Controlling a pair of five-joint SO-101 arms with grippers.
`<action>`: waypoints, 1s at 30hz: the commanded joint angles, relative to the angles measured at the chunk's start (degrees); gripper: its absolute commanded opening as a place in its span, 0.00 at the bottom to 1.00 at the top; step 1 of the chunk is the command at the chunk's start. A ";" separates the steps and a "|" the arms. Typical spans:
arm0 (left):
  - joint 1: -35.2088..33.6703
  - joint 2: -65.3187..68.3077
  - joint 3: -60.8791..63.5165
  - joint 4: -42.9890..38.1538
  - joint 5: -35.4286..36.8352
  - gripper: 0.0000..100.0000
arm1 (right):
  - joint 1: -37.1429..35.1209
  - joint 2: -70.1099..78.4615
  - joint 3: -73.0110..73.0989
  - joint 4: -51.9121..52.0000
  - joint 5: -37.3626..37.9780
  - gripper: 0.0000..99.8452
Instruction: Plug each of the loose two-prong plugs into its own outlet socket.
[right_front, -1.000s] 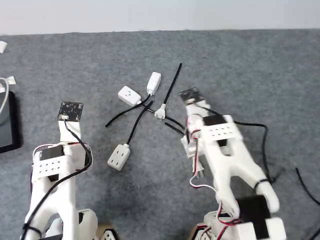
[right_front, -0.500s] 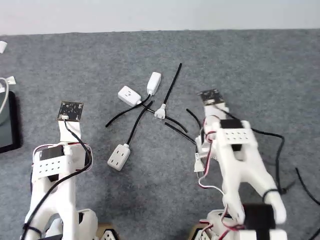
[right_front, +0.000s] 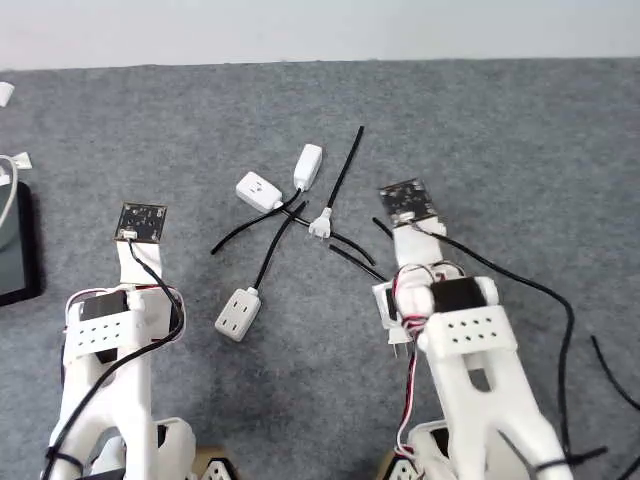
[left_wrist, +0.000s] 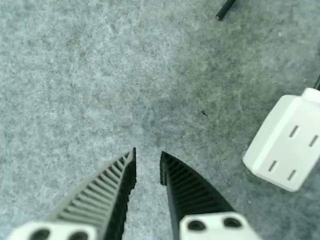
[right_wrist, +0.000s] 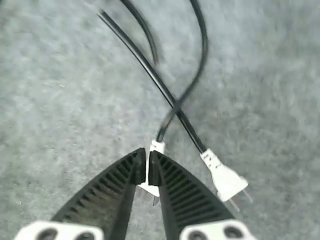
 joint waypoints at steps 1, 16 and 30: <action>-0.26 0.09 -0.57 -1.41 -0.53 0.01 | 0.31 6.81 -0.62 -3.38 0.44 0.01; -0.26 0.09 -0.57 -1.32 -0.53 0.01 | 5.76 22.02 -6.33 -5.32 3.69 0.01; -0.26 0.09 -0.48 -1.14 -0.53 0.01 | 5.76 23.43 -5.71 -4.97 5.01 0.01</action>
